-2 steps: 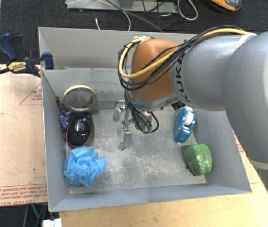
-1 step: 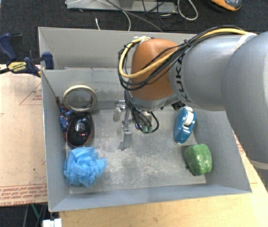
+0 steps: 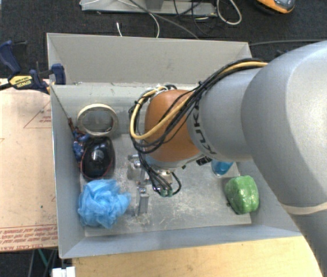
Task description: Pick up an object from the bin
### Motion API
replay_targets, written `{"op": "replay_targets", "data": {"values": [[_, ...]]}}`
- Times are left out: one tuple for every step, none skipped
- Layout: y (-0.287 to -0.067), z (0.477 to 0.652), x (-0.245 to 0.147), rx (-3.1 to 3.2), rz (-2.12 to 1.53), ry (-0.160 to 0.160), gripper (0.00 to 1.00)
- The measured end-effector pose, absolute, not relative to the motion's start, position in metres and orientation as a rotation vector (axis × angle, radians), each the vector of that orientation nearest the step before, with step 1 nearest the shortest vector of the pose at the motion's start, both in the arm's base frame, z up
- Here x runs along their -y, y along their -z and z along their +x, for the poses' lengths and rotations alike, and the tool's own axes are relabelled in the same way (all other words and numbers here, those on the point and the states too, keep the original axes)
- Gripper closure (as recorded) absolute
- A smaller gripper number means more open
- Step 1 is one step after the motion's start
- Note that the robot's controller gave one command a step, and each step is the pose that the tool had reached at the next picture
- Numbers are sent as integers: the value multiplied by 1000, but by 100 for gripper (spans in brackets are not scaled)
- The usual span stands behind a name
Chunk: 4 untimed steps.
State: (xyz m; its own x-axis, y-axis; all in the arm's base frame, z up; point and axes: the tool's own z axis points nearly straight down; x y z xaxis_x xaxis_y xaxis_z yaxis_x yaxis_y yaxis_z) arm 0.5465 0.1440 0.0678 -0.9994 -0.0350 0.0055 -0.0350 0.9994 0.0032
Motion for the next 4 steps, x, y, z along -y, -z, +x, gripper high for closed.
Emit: {"op": "replay_targets", "data": {"values": [[-75, 540, -139, 3154, 20, 7, 0], [-128, 542, -156, 3150, 44, 10, 0], [-67, 507, -190, 3138, 54, 6, 0], [-70, 505, -192, 3149, 137, 6, 0]]}}
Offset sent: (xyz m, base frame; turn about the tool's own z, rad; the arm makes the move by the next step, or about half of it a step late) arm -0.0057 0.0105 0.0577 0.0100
